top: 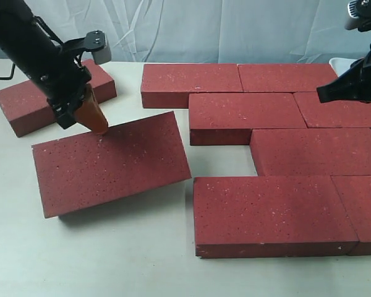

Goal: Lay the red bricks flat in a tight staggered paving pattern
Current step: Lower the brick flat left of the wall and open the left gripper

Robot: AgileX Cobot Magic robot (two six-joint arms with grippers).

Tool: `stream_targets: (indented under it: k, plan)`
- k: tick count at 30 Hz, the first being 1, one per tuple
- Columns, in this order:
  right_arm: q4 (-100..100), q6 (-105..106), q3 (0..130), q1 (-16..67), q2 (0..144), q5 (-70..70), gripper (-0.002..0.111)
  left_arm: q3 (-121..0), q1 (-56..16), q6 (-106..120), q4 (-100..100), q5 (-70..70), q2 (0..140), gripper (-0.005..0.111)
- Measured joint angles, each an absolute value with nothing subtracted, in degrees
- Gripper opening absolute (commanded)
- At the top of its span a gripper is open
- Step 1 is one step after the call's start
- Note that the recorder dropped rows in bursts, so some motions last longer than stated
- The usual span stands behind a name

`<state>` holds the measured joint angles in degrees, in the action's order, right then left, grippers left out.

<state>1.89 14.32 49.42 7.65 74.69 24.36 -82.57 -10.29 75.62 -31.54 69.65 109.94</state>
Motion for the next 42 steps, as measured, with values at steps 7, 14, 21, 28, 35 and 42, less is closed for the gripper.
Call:
stream_targets:
  k: [7, 14, 21, 28, 35, 42]
  plan:
    - [1.9, 14.3, 49.4, 7.7, 74.7, 24.4, -0.001, -82.6, -11.9, 79.0, -30.5, 69.7, 109.9, 0.009]
    - [1.9, 14.3, 49.4, 7.7, 74.7, 24.3, -0.001, -82.6, -11.9, 81.1, -29.9, 67.3, 110.0, 0.064]
    - [1.9, 14.3, 49.4, 7.7, 74.7, 24.3, -0.001, -81.7, -13.3, 78.4, -28.0, 68.3, 105.4, 0.06]
    - [1.9, 14.3, 49.4, 7.7, 74.7, 24.2, -0.001, -69.0, -25.8, 61.2, -13.0, 62.0, 96.3, 0.06]
    - [1.9, 14.3, 49.4, 7.7, 74.7, 24.2, -0.001, -56.0, -33.8, 53.5, -4.7, 48.2, 95.3, 0.06]
    - [2.0, 14.3, 49.4, 7.7, 74.7, 24.2, -0.001, -52.1, -34.7, 52.9, -2.3, 39.2, 95.3, 0.06]
